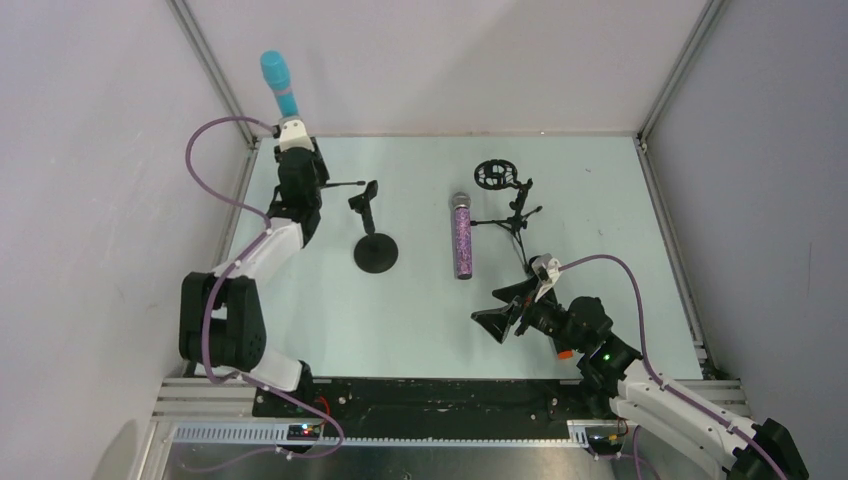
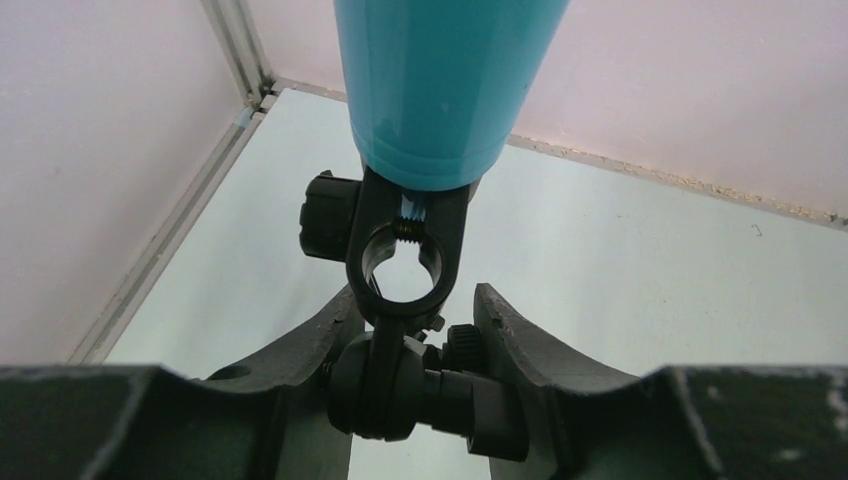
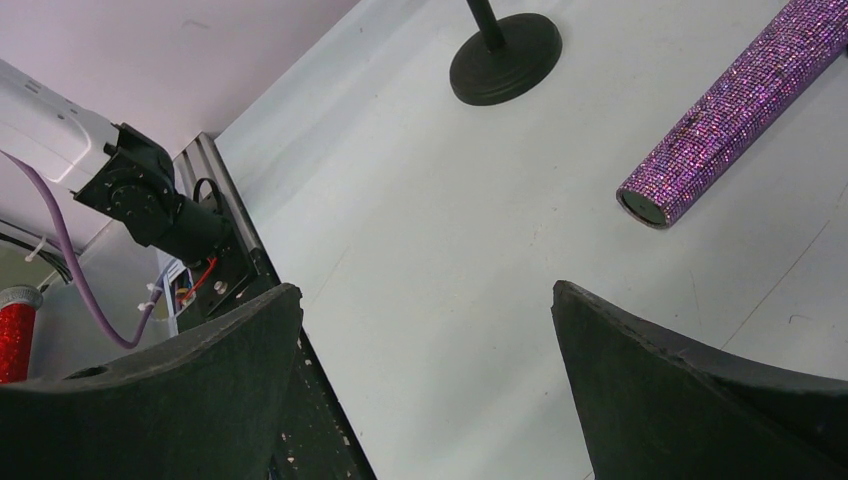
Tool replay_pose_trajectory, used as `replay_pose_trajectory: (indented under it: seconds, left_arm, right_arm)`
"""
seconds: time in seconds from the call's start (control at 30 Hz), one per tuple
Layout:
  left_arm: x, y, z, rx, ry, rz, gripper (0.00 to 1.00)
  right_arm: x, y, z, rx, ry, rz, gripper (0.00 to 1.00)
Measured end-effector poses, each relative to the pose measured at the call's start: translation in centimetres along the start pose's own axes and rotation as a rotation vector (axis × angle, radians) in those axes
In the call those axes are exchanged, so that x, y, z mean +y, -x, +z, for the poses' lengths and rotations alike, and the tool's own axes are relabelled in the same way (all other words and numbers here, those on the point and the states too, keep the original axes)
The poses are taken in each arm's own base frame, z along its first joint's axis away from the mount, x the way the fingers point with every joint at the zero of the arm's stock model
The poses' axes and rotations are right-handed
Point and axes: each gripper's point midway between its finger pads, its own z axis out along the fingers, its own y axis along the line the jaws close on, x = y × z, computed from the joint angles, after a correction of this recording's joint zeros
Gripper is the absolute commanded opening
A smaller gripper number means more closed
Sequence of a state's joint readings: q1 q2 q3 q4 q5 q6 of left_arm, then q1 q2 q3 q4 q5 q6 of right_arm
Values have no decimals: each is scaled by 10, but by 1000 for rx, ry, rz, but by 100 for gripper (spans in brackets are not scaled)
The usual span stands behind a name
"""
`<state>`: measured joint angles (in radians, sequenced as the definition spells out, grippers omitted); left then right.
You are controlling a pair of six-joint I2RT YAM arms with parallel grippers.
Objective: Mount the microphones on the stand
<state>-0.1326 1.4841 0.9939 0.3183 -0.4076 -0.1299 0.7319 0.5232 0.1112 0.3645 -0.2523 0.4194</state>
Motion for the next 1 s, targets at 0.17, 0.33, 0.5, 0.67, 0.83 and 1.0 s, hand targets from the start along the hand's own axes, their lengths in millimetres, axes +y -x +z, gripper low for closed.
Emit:
replay_pose_trajectory:
  seconds: [0.17, 0.33, 0.5, 0.67, 0.83, 1.0]
  left_arm:
    - [-4, -11, 17, 31, -28, -6, 0]
    - [-4, -35, 32, 83, -38, -20, 0]
    - [-7, -65, 41, 148, -56, -20, 0]
    - [-13, -72, 48, 164, -77, -18, 0]
    - [-14, -73, 50, 167, -82, -18, 19]
    - [-15, -73, 49, 170, -90, -17, 49]
  right_arm:
    - [0, 0, 0, 0, 0, 0, 100]
    - [0, 0, 0, 0, -1, 7, 100]
    - [0, 0, 0, 0, -1, 11, 100]
    - [1, 0, 0, 1, 1, 19, 100]
    - [2, 0, 0, 2, 3, 26, 100]
    - [2, 0, 0, 1, 6, 26, 100]
